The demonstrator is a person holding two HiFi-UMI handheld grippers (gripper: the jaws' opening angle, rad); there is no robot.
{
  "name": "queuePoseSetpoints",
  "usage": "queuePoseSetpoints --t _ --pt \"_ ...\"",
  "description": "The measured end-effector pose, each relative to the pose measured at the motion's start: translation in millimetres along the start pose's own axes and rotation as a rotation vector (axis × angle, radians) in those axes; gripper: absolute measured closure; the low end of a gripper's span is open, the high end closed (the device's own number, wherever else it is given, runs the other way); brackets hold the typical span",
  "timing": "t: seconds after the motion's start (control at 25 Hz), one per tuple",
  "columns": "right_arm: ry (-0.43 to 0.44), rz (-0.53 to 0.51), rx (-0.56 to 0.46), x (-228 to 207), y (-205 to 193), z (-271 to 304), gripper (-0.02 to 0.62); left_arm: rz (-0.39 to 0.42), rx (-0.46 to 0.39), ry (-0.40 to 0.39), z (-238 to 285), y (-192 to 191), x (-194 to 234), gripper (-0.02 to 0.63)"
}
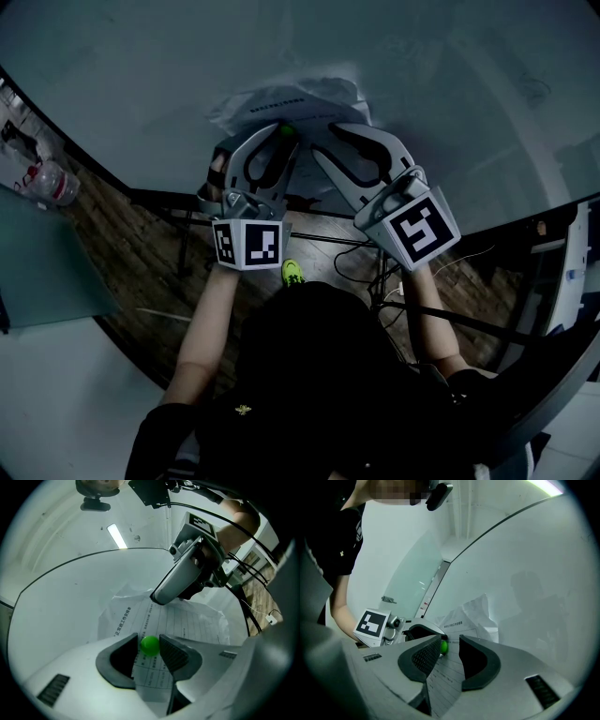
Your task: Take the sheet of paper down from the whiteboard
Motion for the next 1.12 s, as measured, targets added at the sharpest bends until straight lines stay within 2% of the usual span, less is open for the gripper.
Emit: queuePoseSetpoints --t 0.28,0.8,0.92,1.12 --pt "-0.028 -0.044 0.007 -2 5 -6 0.478 0.019 0.021 0.001 0 0 -1 0.477" --pt "-0.157 -0.185 0.031 -18 29 -16 0.476 0.014 0.032 0.001 1 0 0 0.483" --pt "-0.183 -0.234 0.033 -21 36 -16 0.453 0.010 0.032 0.000 1 0 -1 0.483" --pt "-0.194 -0.266 0.025 -23 45 -14 0.453 0.009 0.032 0.001 1 0 -1 0.482"
Point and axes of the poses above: the fingertips, and each gripper's own axes: z forward along the fingers, x to its left, y out of its top, the point moved 7 cm from there along -z, backward along the fingers, and after that the axes turned 3 degrees about z, right-handed, at the moved point
